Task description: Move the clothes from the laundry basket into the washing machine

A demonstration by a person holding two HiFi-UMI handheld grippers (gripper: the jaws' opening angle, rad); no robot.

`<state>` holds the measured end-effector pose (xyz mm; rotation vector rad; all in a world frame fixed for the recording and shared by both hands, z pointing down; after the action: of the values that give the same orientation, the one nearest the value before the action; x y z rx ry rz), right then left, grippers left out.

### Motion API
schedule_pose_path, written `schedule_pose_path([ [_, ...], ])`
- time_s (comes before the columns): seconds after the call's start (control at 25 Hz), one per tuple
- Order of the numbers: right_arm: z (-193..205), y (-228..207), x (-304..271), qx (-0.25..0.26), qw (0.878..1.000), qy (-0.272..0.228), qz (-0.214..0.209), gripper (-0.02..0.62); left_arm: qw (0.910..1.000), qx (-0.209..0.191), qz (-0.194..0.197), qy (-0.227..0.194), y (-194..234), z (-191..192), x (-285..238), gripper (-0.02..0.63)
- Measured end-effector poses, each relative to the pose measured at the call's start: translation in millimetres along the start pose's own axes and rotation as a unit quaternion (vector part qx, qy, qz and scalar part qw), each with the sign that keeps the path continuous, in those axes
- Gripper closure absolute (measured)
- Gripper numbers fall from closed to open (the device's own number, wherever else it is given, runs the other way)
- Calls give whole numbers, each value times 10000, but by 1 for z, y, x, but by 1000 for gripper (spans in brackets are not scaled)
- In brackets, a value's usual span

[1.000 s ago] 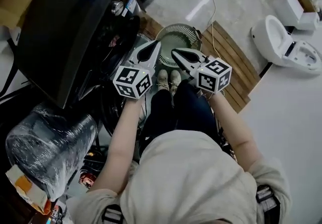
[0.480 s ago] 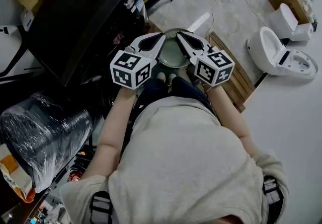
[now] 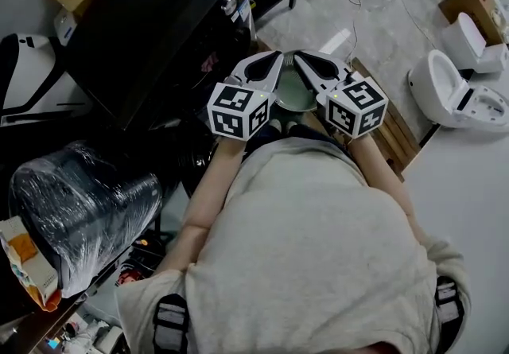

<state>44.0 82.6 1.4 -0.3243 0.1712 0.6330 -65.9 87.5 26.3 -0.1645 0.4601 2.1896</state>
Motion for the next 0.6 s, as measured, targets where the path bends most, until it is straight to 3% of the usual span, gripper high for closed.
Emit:
schedule_pose_path([
  [0.28, 5, -5, -1, 9, 9999, 92, 86, 586, 9990, 106, -275, 326, 0, 11, -6, 597],
  [0.6, 8, -11, 8, -40, 9998, 99, 171, 586, 9991, 132, -251, 310, -6, 13, -8, 597],
])
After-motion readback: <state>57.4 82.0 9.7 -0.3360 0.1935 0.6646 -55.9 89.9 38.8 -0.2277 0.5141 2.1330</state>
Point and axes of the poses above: the fingertips, and each gripper's own axes: x backward along the fingers, y to its left, z out of its underside, the point moved 6 cm from there along x, backward along the fingers, and after that the axes turned 1 degree about -y, right-handed, at the moved point
